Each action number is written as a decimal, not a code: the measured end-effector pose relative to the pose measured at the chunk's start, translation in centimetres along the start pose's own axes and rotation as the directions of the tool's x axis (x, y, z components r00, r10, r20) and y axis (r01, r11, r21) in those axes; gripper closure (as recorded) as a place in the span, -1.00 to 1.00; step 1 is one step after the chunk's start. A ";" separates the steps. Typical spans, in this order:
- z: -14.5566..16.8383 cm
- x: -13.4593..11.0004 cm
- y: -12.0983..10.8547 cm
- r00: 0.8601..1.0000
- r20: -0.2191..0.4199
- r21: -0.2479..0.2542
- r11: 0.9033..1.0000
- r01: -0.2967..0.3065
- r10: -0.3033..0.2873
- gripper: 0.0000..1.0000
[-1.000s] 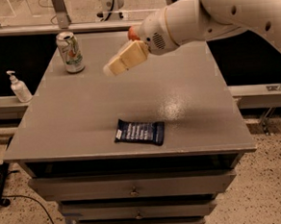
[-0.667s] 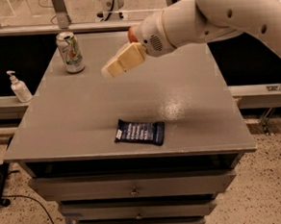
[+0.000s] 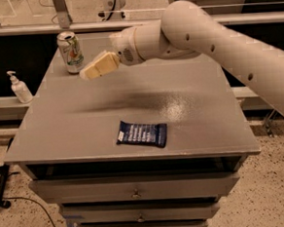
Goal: Pick 7up can
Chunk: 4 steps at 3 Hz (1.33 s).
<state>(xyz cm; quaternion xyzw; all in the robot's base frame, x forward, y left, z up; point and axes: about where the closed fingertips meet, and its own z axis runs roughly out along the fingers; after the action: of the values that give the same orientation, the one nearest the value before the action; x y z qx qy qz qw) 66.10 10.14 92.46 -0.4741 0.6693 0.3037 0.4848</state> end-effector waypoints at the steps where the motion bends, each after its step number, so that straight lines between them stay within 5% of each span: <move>1: 4.8 0.2 -1.8 0.997 0.081 -0.022 1.000 0.000 0.002 -1.00; 3: 11.6 0.1 -5.1 0.981 0.193 -0.040 0.999 0.026 -0.018 -1.00; 4: 14.0 -0.6 -5.6 0.972 0.234 -0.049 0.998 0.036 -0.024 -0.66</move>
Offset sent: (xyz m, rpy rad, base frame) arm 0.1035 0.0909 -0.0466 0.2058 -0.0826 0.0615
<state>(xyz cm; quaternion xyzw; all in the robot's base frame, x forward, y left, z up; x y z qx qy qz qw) 76.40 20.36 88.46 -0.4580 0.5922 0.3673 0.5519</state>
